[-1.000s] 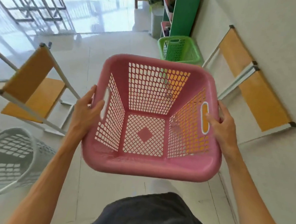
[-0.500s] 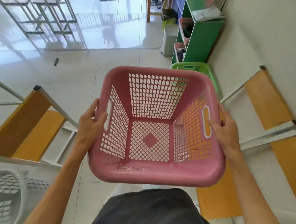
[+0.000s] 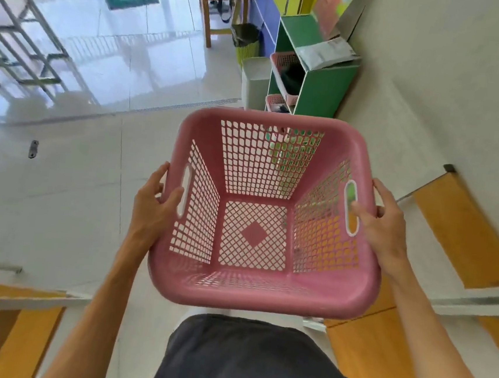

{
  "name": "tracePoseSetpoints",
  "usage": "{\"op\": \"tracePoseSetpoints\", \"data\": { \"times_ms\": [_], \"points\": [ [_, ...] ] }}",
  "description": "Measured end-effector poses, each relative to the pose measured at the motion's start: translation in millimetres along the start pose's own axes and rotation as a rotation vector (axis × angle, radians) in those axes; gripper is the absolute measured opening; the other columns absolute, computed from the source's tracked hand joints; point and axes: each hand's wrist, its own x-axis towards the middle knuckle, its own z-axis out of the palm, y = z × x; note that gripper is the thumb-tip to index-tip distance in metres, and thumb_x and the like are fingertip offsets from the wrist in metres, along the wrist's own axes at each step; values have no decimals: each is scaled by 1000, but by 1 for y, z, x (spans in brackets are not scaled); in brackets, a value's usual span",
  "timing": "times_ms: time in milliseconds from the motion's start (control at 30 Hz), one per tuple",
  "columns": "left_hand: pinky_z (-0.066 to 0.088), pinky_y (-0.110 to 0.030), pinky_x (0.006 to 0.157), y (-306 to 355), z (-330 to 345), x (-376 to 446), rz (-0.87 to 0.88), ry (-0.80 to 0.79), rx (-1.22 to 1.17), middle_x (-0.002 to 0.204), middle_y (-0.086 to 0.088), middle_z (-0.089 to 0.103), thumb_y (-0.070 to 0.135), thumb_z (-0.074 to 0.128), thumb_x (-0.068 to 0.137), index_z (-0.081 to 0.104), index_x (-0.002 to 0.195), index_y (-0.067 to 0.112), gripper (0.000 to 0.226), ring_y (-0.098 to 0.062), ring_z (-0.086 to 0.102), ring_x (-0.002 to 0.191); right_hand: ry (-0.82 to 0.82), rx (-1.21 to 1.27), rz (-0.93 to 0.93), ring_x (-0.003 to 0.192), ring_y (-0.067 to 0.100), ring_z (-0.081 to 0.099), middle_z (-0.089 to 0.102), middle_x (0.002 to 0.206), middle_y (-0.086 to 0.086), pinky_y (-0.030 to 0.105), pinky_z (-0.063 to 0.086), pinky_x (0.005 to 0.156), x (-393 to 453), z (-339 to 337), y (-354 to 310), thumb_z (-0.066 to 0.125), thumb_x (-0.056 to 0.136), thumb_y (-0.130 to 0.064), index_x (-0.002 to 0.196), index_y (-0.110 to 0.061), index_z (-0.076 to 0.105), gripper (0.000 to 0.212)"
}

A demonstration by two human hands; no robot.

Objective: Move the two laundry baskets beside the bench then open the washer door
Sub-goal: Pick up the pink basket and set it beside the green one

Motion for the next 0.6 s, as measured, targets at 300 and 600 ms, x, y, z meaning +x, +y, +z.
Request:
{"op": "tracePoseSetpoints", "data": {
  "times_ms": [300, 600],
  "points": [
    [50, -8, 49, 44, 38, 229, 99, -260, 72, 93, 13, 62, 17, 61, 95, 41, 147, 31, 57, 11, 68, 73, 282, 90, 149, 71, -3, 71, 73, 88, -14, 19, 55, 58, 91, 56, -47, 73, 79, -45, 136, -42, 53, 61],
    [50, -14, 46, 93, 173, 382, 266, -586, 127, 86, 14, 61, 18, 63, 88, 45, 141, 40, 60, 2, 67, 60, 602, 179, 353, 76, 18, 74, 74, 91, -2, 39, 62, 64, 142, 58, -32, 73, 78, -48, 130, -52, 54, 55]
  ]
}}
